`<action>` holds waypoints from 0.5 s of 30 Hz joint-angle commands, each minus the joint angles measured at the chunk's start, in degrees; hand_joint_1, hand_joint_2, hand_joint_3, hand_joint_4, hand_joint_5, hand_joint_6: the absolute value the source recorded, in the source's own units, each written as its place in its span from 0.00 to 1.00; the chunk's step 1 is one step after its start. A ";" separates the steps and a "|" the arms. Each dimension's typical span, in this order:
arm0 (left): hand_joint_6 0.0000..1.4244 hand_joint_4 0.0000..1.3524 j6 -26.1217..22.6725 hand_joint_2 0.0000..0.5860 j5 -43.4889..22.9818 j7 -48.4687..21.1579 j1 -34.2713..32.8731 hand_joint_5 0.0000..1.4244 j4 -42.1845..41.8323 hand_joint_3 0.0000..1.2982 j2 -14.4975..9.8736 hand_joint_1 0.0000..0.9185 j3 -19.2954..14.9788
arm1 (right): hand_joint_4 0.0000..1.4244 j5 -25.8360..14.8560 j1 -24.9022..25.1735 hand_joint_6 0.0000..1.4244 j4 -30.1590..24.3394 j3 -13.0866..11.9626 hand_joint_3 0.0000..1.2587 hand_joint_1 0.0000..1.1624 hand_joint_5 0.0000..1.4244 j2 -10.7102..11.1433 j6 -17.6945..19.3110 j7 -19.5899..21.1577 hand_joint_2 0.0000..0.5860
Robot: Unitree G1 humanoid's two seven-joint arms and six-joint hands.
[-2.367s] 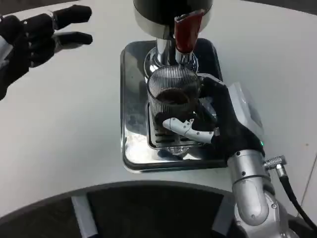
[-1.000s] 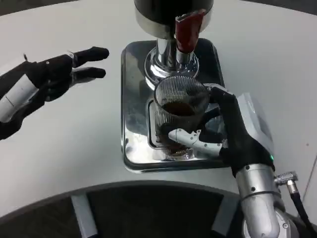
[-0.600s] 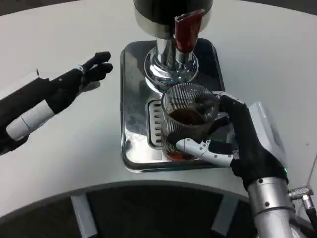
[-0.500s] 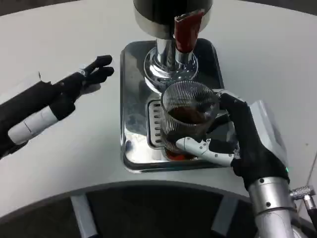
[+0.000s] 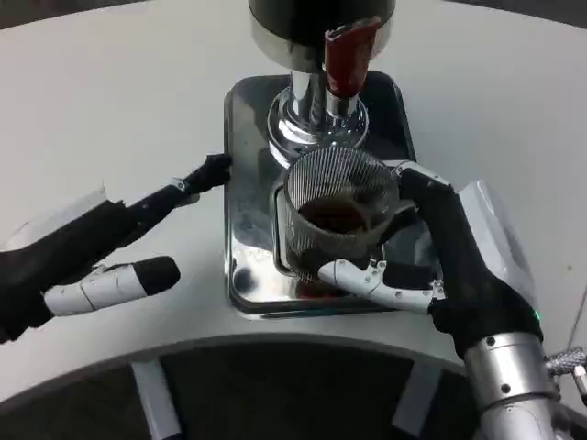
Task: Grasp the cup under the faucet to collect the drink, then remove the cup.
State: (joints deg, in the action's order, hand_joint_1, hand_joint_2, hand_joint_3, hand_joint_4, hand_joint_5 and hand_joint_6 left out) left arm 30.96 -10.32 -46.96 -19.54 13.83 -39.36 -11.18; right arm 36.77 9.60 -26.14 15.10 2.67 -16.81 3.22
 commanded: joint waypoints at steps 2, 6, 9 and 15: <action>0.00 0.00 1.63 0.01 2.24 2.90 3.44 0.00 -2.89 0.00 0.72 0.00 1.29 | 0.86 0.67 -3.27 0.98 -5.31 0.82 0.75 0.87 0.91 0.39 0.81 -1.54 0.40; 0.00 0.00 1.94 0.02 3.52 4.47 5.62 0.00 -5.30 0.00 0.88 0.00 1.90 | 0.86 1.26 -6.06 0.98 -8.32 1.16 0.75 0.87 0.91 0.85 1.03 -2.96 0.40; 0.00 0.00 2.43 0.02 4.06 5.45 6.74 0.00 -6.87 0.00 0.84 0.00 2.08 | 0.86 1.64 -7.60 0.98 -9.92 1.50 0.75 0.87 0.91 0.96 1.34 -3.71 0.40; 0.00 0.00 4.31 0.01 4.20 6.76 8.99 0.00 -9.59 0.00 1.26 0.00 1.94 | 0.86 2.05 -10.68 0.98 -13.19 2.09 0.74 0.87 0.91 1.85 2.03 -5.08 0.40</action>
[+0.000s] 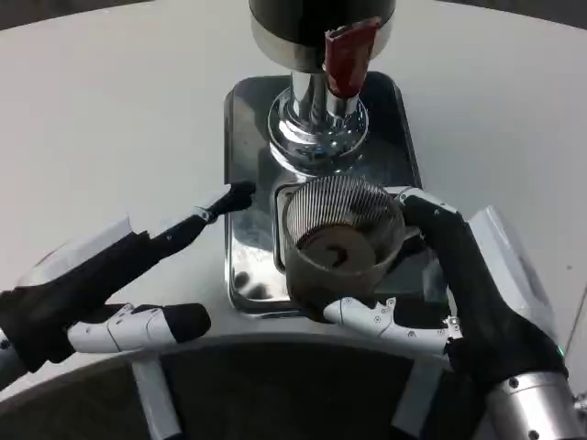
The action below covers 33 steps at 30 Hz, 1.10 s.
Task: Grasp the cup under the faucet to collect the drink, then remove the cup.
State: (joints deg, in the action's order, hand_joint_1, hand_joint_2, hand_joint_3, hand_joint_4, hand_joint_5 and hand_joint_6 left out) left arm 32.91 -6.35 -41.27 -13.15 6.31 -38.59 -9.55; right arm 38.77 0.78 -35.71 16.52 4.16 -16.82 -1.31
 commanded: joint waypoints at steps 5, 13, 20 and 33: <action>0.00 0.00 5.08 0.00 0.54 1.98 5.17 0.00 -4.20 0.00 1.00 0.00 0.40 | 0.86 0.51 -4.37 0.98 -7.03 1.50 0.74 0.87 0.91 1.33 2.18 -2.15 0.40; 0.00 0.00 6.50 0.00 2.36 4.06 9.07 0.00 -8.02 0.00 1.38 0.00 0.64 | 0.86 1.67 -8.34 0.99 -12.18 2.62 0.74 0.87 0.91 2.21 2.15 -5.02 0.40; 0.00 0.00 5.40 0.01 6.61 7.64 11.38 0.00 -12.10 0.00 1.44 0.00 -0.06 | 0.86 1.88 -11.41 1.00 -14.94 2.62 0.74 0.87 0.91 3.57 2.93 -6.70 0.40; 0.00 0.00 -0.97 0.05 14.36 12.70 15.73 0.00 -21.22 0.00 1.91 0.04 0.00 | 0.86 2.07 -13.91 1.00 -17.16 3.55 0.74 0.88 0.91 4.02 4.11 -8.25 0.38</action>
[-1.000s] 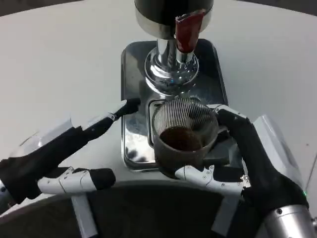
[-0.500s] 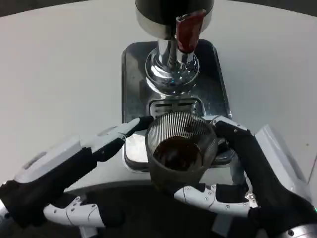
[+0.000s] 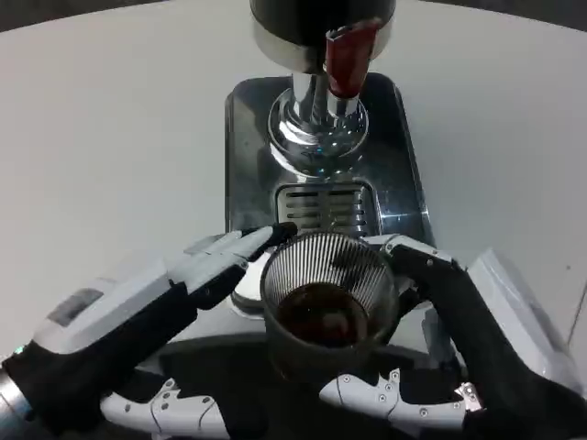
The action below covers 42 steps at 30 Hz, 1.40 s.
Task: Grasp the cup under the faucet to collect the drink, then remove the cup.
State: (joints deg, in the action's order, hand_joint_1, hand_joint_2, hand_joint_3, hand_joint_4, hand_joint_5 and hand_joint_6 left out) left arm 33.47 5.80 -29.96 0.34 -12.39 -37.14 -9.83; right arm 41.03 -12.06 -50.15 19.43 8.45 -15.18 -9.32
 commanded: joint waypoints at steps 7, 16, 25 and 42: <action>0.00 0.00 -4.32 0.05 4.54 2.85 5.01 0.00 -6.24 0.00 1.10 0.07 0.18 | 0.86 -0.15 -2.74 1.00 -3.86 1.03 0.74 0.88 0.91 -0.15 2.68 -1.16 0.38; 0.00 0.00 -5.56 0.05 5.29 3.74 7.26 0.00 -8.86 0.00 1.61 0.08 -0.02 | 0.86 0.00 -4.45 1.00 -4.99 1.57 0.74 0.88 0.91 -0.04 3.28 -1.94 0.38; 0.00 0.00 -6.45 0.05 5.83 4.31 8.20 0.00 -9.84 0.00 1.83 0.09 -0.38 | 0.86 0.16 -5.22 1.00 -6.16 1.64 0.74 0.88 0.91 -0.01 3.10 -2.98 0.38; 0.00 0.00 -6.45 0.05 5.11 4.27 8.76 0.00 -9.48 0.00 1.70 0.09 -0.93 | 0.86 -0.10 -6.32 1.00 -6.37 1.08 0.74 0.88 0.91 0.28 3.87 -3.00 0.38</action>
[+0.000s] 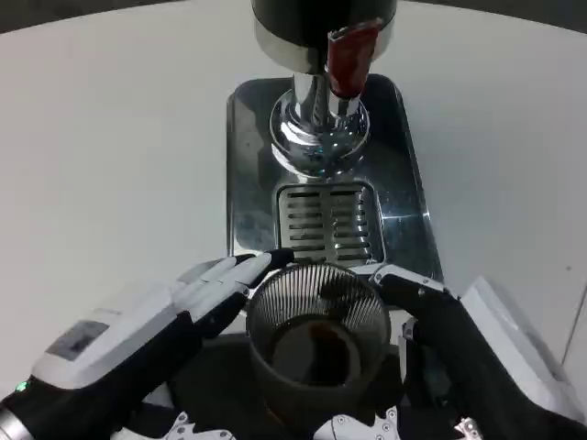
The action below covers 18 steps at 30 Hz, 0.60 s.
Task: Grasp the cup under the faucet to collect the drink, then remove the cup.
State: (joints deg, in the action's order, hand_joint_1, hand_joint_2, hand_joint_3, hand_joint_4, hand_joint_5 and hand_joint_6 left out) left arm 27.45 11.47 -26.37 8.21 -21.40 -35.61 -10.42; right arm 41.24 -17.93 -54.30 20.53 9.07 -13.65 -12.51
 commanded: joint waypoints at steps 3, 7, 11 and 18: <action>0.00 0.00 -0.44 0.05 -0.64 0.62 1.10 0.00 -0.53 0.00 0.16 0.09 -0.37 | 0.86 -0.35 -0.54 1.00 -2.21 -0.12 0.74 0.88 0.91 -0.41 2.47 0.13 0.38; 0.00 0.00 -0.40 0.05 -0.66 0.63 1.26 0.00 -0.59 0.00 0.20 0.09 -0.40 | 0.86 -0.32 -0.56 1.00 -2.27 -0.15 0.74 0.88 0.91 -0.46 2.49 0.09 0.38; 0.00 0.00 -0.41 0.05 -0.70 0.64 1.28 0.00 -0.59 0.00 0.21 0.09 -0.43 | 0.86 -0.30 -0.50 1.00 -2.29 -0.20 0.74 0.88 0.91 -0.51 2.47 0.09 0.38; 0.00 0.00 -0.28 0.05 -0.86 0.64 1.19 0.00 -0.31 0.00 0.17 0.09 -0.55 | 0.86 -0.39 -0.49 1.00 -2.38 -0.37 0.74 0.88 0.91 -0.51 2.48 0.04 0.38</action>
State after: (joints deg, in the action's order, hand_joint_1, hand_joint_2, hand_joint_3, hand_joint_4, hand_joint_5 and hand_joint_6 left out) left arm 27.43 11.37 -26.37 8.41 -21.40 -35.61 -10.63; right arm 41.24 -18.24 -54.36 20.14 9.07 -13.21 -12.51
